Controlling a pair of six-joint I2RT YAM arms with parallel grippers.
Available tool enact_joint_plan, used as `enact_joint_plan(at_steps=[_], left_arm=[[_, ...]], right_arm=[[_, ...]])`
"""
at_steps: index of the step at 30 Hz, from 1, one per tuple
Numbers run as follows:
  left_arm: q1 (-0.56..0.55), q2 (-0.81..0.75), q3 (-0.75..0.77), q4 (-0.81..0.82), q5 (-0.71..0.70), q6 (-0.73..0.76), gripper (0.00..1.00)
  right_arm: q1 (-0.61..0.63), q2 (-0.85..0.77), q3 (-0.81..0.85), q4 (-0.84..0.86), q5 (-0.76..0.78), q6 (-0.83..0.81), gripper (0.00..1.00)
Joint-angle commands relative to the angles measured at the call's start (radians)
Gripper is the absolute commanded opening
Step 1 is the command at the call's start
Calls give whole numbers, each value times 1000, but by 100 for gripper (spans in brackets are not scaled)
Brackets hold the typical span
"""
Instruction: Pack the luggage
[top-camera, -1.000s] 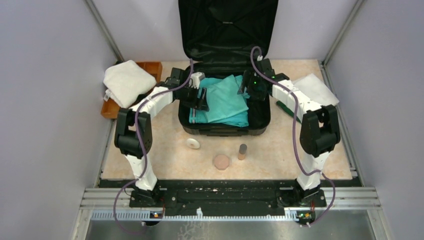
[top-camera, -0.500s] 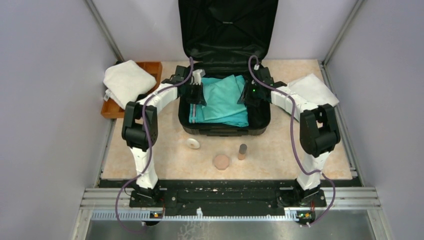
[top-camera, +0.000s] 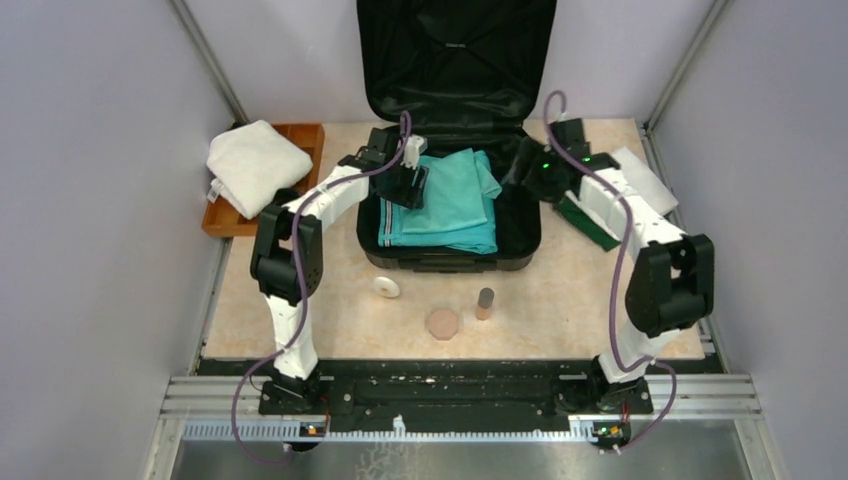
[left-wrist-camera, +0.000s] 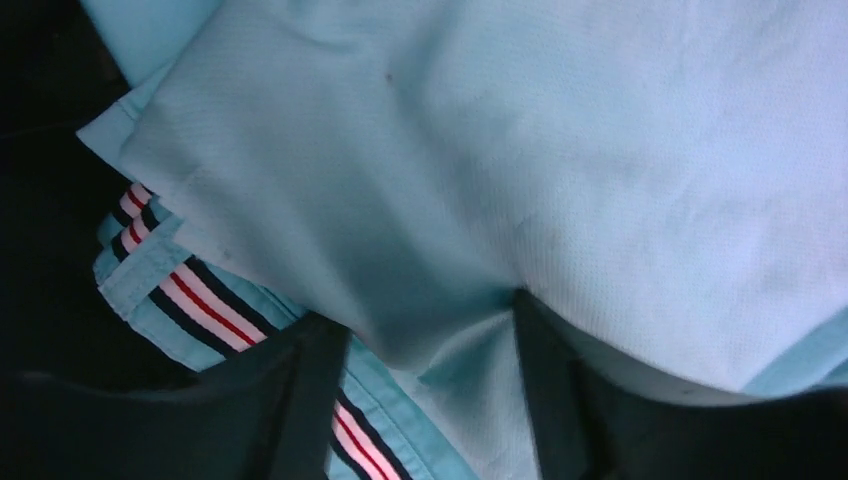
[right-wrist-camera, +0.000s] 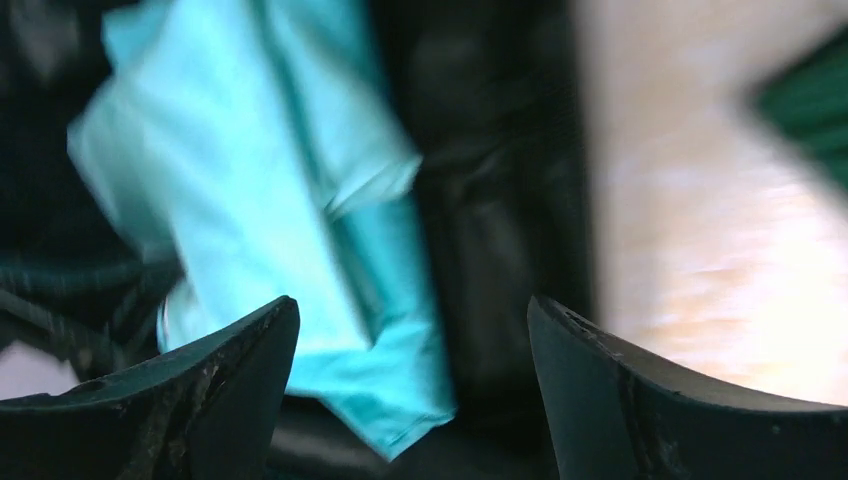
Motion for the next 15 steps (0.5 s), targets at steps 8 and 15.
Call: enact_joint_plan(at_steps=[8,15], left_arm=[[41,-152,203,-231,74,96,98],[93,-235,197,-301,141,108,98]], right_arm=[[-229,142,262,-158,556,-128,83],[-228,440,510,-175,622,-193,81]])
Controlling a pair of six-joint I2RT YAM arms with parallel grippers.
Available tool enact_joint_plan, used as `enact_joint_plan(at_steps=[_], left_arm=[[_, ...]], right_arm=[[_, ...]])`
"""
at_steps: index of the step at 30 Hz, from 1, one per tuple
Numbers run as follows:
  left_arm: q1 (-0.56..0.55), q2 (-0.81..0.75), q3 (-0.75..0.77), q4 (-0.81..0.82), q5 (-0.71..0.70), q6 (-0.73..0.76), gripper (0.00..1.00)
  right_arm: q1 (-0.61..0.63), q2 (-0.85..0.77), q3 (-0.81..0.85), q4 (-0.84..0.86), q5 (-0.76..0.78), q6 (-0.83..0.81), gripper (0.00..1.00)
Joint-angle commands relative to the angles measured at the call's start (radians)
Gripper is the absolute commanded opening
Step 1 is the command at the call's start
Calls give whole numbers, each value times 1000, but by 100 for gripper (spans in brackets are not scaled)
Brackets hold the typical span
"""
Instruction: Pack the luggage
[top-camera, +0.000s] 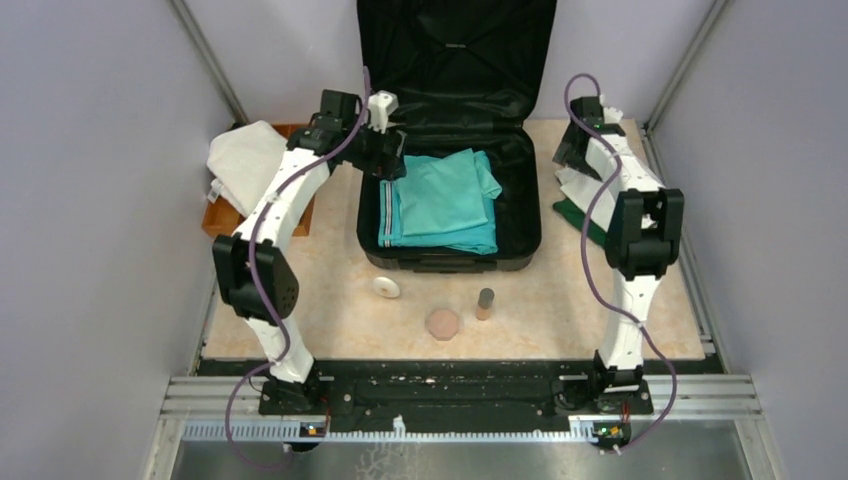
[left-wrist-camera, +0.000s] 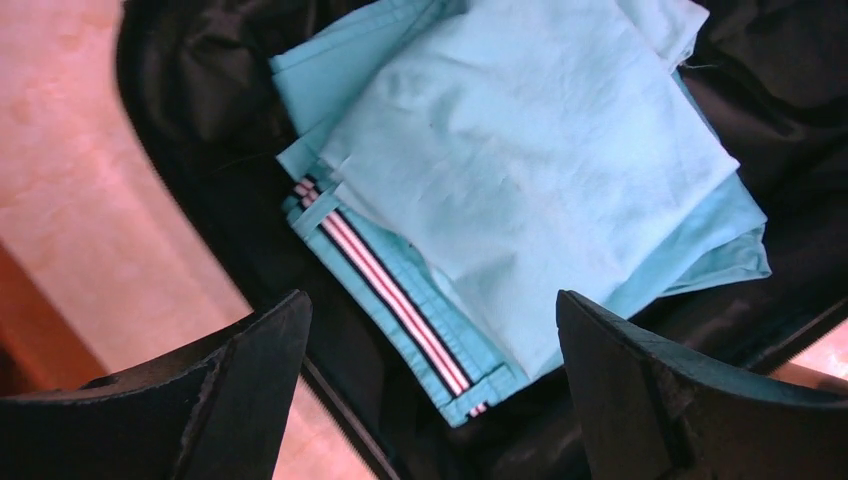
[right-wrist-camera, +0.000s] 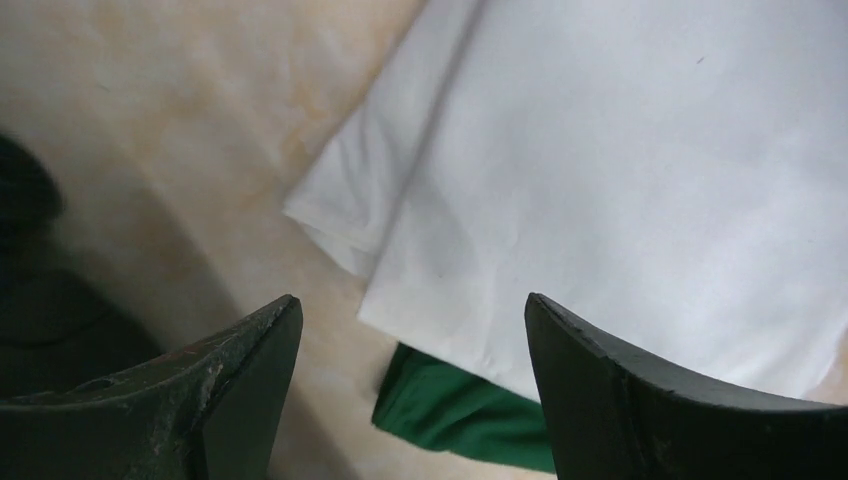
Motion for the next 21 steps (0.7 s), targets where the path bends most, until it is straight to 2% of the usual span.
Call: enact_joint_plan(at_steps=[1,6,11,21], left_arm=[[14,-86,-20,-64,29,39,98],[17,-128,-123,-17,7,57,98],[16,-130,-149,0,41,49,98],[16,-102,-139,4,43,46,98]], right_arm=[[10,91,48,13,82,-73,82],[10,175,120,34,98,-105,81],[9,235,156,33,46,-112,79],[6,295,164,14,8,-75,63]])
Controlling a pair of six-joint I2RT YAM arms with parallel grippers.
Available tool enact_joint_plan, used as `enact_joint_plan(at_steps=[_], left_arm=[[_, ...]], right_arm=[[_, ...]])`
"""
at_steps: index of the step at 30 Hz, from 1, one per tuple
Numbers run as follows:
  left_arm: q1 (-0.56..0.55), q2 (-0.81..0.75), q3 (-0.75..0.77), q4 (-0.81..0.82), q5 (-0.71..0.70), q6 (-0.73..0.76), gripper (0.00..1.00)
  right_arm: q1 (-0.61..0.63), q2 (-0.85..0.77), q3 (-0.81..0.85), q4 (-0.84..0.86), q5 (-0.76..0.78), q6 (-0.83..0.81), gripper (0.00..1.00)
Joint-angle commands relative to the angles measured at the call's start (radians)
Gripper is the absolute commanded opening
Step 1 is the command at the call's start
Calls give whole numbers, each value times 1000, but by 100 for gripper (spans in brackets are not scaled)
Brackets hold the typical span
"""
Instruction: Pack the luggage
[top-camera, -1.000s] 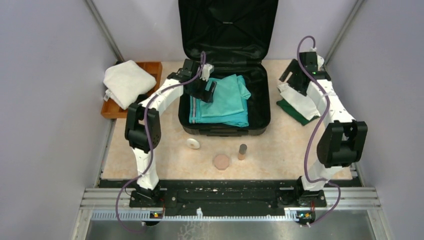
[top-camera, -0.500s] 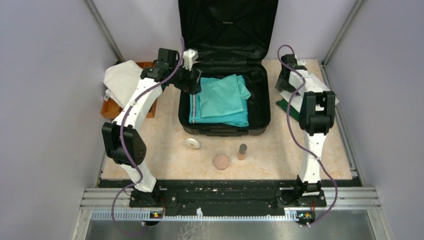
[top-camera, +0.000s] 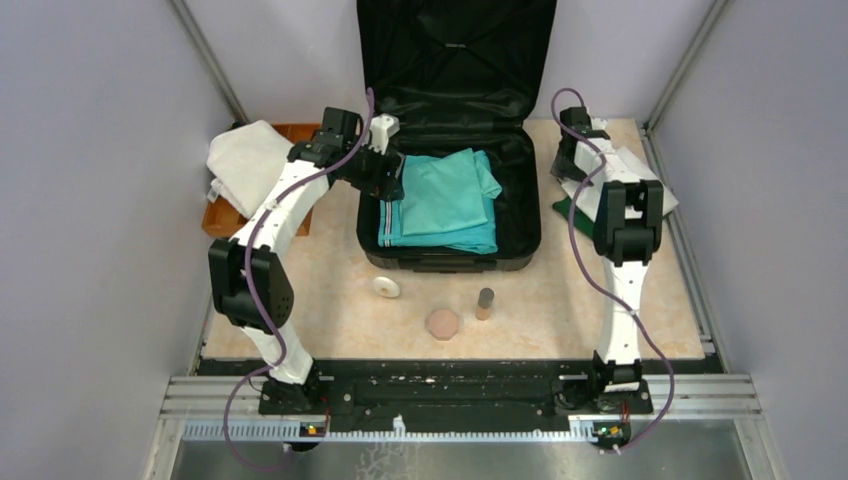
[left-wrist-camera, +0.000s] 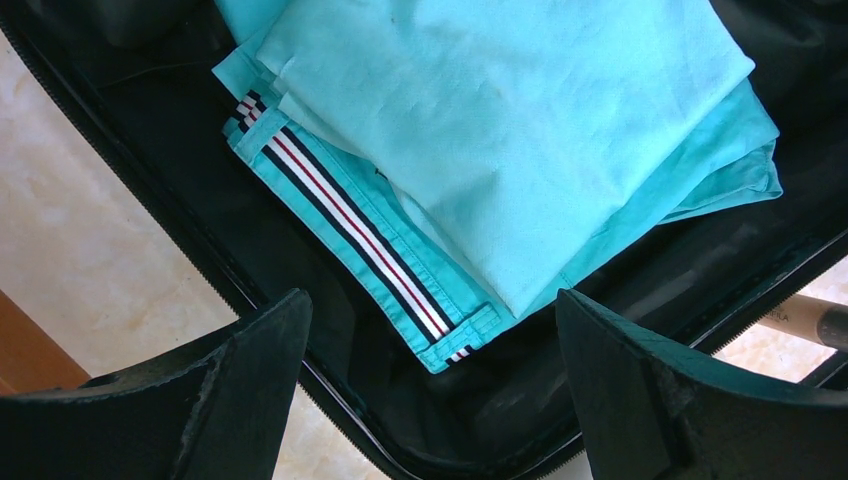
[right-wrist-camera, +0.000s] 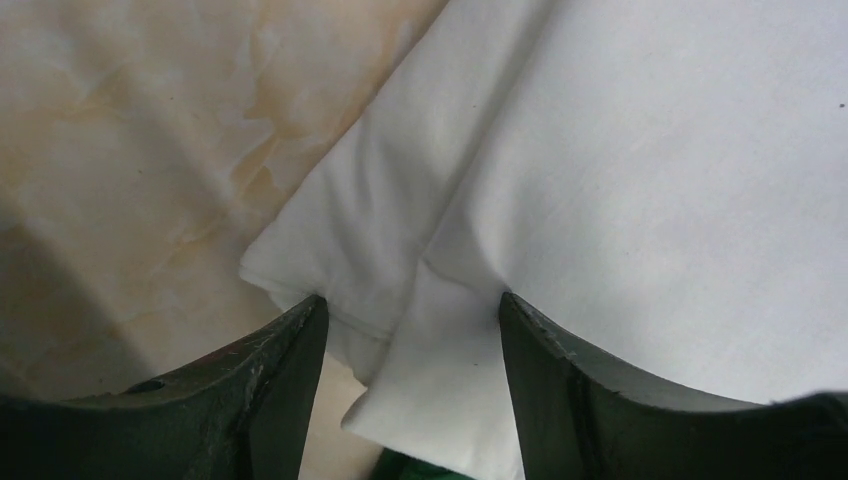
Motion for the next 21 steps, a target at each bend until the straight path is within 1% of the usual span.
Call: enact_joint_plan(at_steps=[1,2,5,11,15,21], left_arm=[[-1,4,15,30,10,5,98],[-1,4,15,30,10,5,98],[-1,0,11,29,5,5,98],[-1,-4,-11,40,-7,9,98],[-1,-5,-17,39,-12,9,98],[-1,-14,-27,42,-21,13,98]], right_arm=[[2,66,67,-24,-20,22,59],[1,77,83,-32,-26,27,54],[1,80,92,-40,-48,42,34],[0,-21,36,15,-72,37,1],[-8,-77,30,16,-88,28,0],[-32,-247,-86,71,-150,28,0]])
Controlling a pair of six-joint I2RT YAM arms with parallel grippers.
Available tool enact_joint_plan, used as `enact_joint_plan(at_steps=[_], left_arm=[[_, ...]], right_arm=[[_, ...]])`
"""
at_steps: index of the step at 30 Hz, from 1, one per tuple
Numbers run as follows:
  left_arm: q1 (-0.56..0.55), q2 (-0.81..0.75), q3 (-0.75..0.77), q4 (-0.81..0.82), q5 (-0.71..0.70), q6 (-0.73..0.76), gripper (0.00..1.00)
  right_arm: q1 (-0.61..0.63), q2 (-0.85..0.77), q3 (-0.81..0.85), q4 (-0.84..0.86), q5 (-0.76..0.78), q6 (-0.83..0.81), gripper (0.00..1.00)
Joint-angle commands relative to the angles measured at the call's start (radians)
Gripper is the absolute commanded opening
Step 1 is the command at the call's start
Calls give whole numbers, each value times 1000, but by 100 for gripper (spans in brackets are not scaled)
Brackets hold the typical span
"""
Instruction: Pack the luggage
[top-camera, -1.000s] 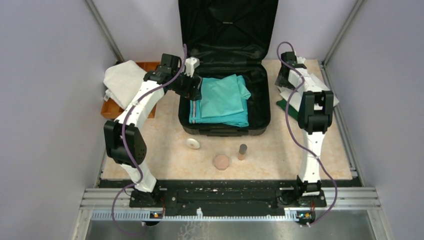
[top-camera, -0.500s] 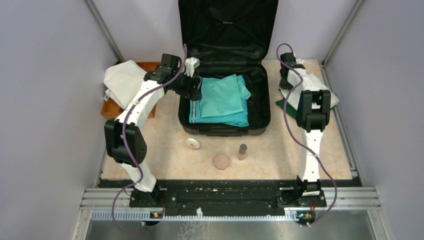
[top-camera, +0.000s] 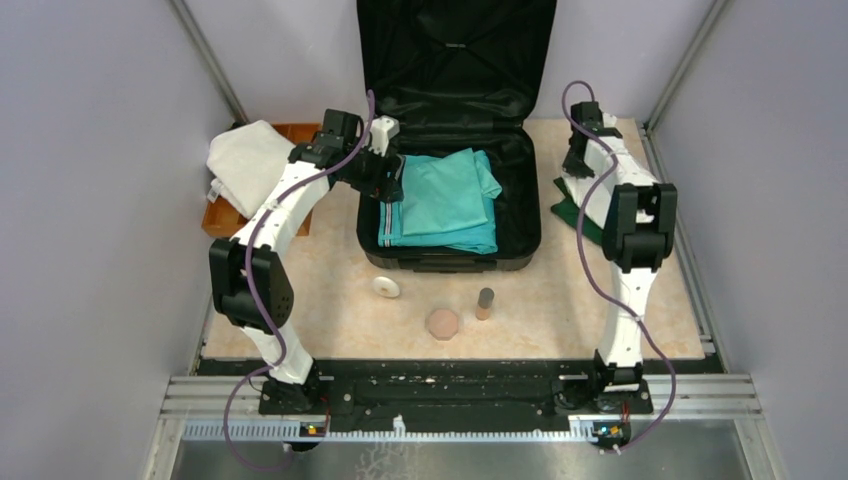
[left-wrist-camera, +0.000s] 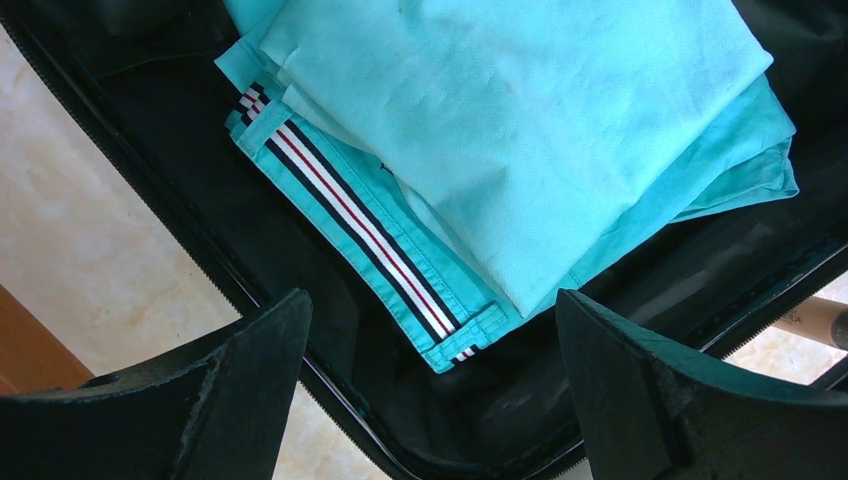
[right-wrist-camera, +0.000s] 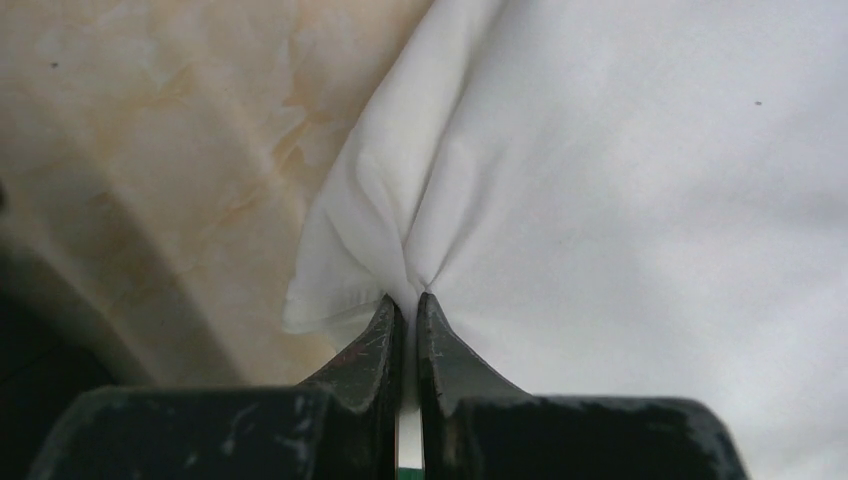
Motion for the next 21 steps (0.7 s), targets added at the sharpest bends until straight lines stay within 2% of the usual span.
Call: enact_joint_plan(at_steps=[1,12,21], left_arm=[[-1,-18,-11,33,-13,13,98],[-1,-25,1,28,-39,20,98],[-1,-29,9,21,-59,18,98]], right_arm=[[-13,-225,-72,77,-92,3,0],[-20,-467,-242,109,-307,-12,0],[-21,-540,-161,65,-369,-43,0]])
